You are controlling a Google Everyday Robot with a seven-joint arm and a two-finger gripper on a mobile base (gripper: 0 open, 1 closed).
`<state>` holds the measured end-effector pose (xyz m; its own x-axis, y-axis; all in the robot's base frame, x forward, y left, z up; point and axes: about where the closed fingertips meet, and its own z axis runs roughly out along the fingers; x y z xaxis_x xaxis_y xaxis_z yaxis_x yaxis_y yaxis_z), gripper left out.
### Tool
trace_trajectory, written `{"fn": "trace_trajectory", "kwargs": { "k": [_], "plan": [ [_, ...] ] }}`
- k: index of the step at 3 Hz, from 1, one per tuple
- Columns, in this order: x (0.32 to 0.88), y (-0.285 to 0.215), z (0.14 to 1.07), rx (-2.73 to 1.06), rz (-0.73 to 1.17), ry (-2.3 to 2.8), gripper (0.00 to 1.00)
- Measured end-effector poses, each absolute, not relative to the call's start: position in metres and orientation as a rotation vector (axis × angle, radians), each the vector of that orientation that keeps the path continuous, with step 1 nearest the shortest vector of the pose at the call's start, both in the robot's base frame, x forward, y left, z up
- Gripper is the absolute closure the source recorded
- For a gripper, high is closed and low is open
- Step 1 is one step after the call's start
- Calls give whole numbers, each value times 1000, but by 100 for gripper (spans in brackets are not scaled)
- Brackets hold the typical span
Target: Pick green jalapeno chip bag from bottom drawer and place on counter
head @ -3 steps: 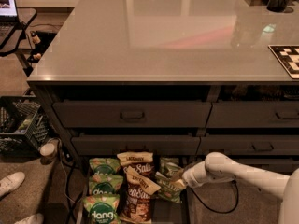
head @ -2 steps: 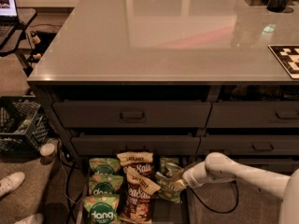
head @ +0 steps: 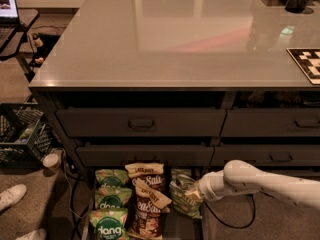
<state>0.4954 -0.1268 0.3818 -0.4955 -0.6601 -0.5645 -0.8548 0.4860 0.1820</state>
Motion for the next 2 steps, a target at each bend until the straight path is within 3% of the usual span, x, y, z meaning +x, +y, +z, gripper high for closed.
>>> {"fn": "trace_trajectory", "kwargs": {
  "k": [2],
  "plan": [
    [479, -135, 434, -1233, 547, 2344, 100]
  ]
}}
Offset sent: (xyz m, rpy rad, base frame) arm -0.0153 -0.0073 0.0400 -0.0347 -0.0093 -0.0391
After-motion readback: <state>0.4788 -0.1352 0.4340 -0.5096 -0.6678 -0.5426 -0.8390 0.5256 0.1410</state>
